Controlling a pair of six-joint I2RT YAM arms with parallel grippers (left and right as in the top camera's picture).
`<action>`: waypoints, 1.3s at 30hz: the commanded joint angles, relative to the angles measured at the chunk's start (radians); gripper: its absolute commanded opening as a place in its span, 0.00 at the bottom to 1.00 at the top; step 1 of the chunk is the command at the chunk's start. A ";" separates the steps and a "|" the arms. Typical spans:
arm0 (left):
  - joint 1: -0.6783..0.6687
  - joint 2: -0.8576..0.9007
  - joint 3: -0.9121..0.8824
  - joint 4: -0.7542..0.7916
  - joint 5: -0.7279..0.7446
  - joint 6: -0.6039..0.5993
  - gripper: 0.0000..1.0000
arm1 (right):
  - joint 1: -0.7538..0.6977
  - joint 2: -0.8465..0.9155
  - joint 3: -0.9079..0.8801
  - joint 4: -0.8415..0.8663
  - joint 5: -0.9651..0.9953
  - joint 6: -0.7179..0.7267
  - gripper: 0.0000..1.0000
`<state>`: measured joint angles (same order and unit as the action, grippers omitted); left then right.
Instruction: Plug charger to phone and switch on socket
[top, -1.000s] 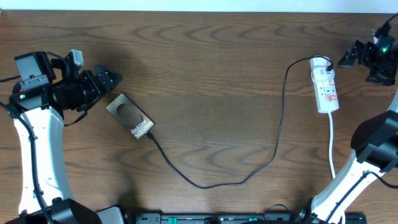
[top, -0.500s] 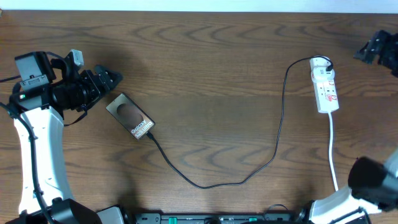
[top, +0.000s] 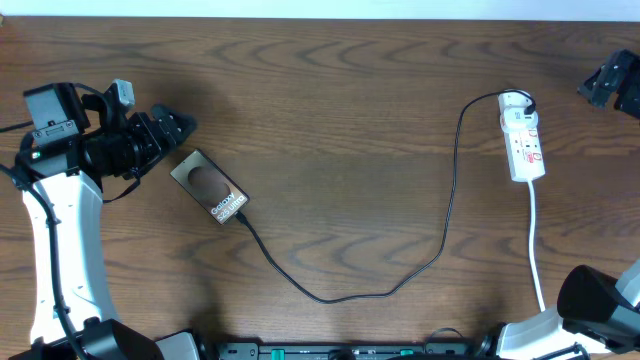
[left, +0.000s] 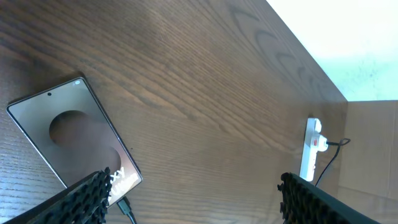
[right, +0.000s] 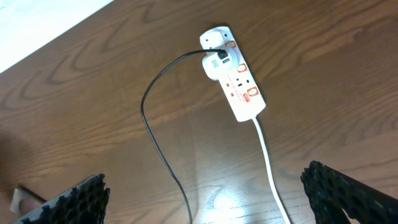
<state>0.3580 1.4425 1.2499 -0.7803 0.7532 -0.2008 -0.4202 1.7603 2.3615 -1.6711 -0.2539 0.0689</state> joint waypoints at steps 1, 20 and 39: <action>-0.003 -0.006 0.002 -0.001 -0.005 0.024 0.85 | 0.009 -0.002 0.008 -0.002 0.002 0.013 0.99; -0.001 -0.015 0.002 -0.002 -0.031 0.025 0.85 | 0.009 -0.002 0.008 -0.002 0.002 0.013 0.99; -0.331 -0.627 -0.507 0.395 -0.505 0.025 0.85 | 0.009 -0.002 0.008 -0.002 0.002 0.013 0.99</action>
<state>0.0639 0.9493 0.8894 -0.5041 0.3103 -0.1936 -0.4202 1.7603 2.3615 -1.6714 -0.2535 0.0689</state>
